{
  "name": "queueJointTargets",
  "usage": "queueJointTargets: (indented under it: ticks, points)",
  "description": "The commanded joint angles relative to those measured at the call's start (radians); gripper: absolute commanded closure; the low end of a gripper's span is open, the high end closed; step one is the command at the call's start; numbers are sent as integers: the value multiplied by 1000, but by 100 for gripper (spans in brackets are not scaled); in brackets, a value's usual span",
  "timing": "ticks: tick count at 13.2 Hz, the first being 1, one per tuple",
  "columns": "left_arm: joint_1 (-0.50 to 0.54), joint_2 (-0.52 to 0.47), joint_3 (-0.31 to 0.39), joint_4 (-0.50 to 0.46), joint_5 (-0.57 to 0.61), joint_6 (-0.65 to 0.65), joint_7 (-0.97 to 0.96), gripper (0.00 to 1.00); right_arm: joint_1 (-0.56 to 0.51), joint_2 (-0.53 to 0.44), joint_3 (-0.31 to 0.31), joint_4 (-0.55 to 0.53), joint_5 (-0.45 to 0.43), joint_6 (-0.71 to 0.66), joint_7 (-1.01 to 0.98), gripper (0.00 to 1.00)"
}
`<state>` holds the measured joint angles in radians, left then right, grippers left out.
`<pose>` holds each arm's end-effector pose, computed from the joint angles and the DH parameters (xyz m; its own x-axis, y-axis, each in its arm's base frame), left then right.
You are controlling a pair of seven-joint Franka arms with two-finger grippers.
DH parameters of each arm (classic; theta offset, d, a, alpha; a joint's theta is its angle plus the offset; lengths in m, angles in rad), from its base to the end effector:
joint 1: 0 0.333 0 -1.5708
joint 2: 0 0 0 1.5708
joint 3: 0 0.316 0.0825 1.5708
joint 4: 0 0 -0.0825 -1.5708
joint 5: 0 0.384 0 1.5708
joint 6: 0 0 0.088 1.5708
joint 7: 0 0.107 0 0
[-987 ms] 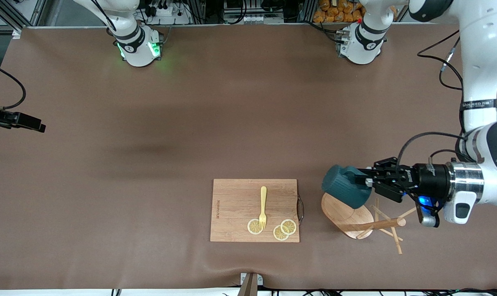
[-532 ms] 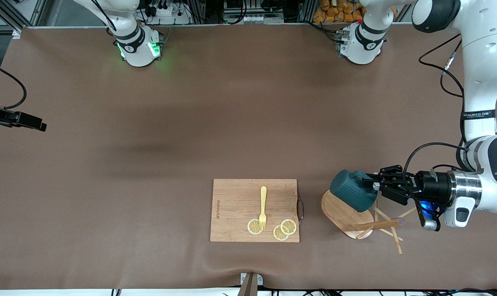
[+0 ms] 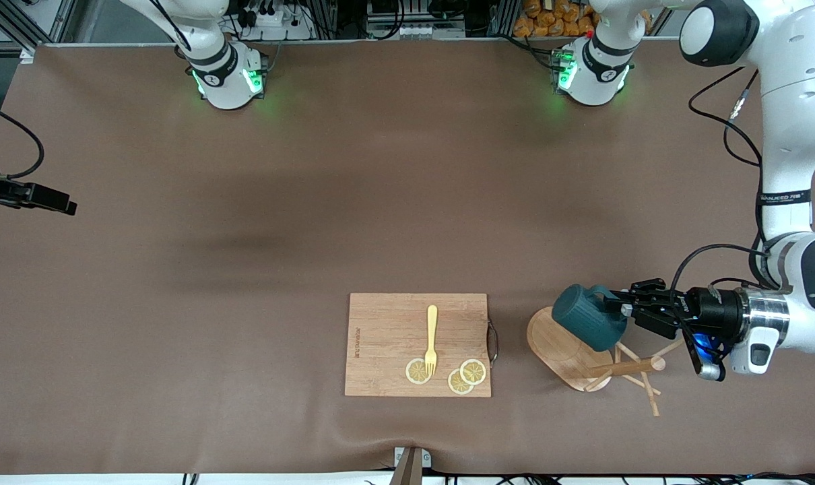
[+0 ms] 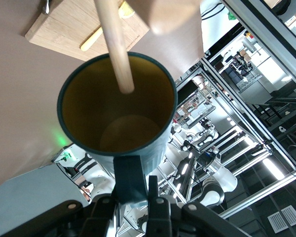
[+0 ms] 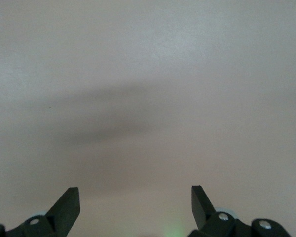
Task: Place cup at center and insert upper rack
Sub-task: 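Hang the mug handle on a stand peg with the left gripper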
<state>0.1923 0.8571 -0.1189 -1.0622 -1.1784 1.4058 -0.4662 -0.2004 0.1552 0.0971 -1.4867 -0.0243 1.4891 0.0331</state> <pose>0.7388 -0.0240 0.3695 0.6689 0.0462 -0.7419 0.7228 -0.2737 0.6346 0.5859 -0.0678 0.5687 0.9792 -0.1356 -0.1511 -0.1350 -0.9907 0.0143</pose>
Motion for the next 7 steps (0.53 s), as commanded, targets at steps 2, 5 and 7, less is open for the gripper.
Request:
queueJointTargets:
  ticks: [2,5,7]
  points:
    - [15,25,2,18,-77,-11,3,100,-1,-8,3,0,-5,-9,4,0]
    - [16,27,31,18,-104,-2,4,100,-1,-8,3,0,-5,-9,4,0]
    - [18,33,31,16,-104,10,18,100,-1,-8,3,-1,-5,-9,4,0]
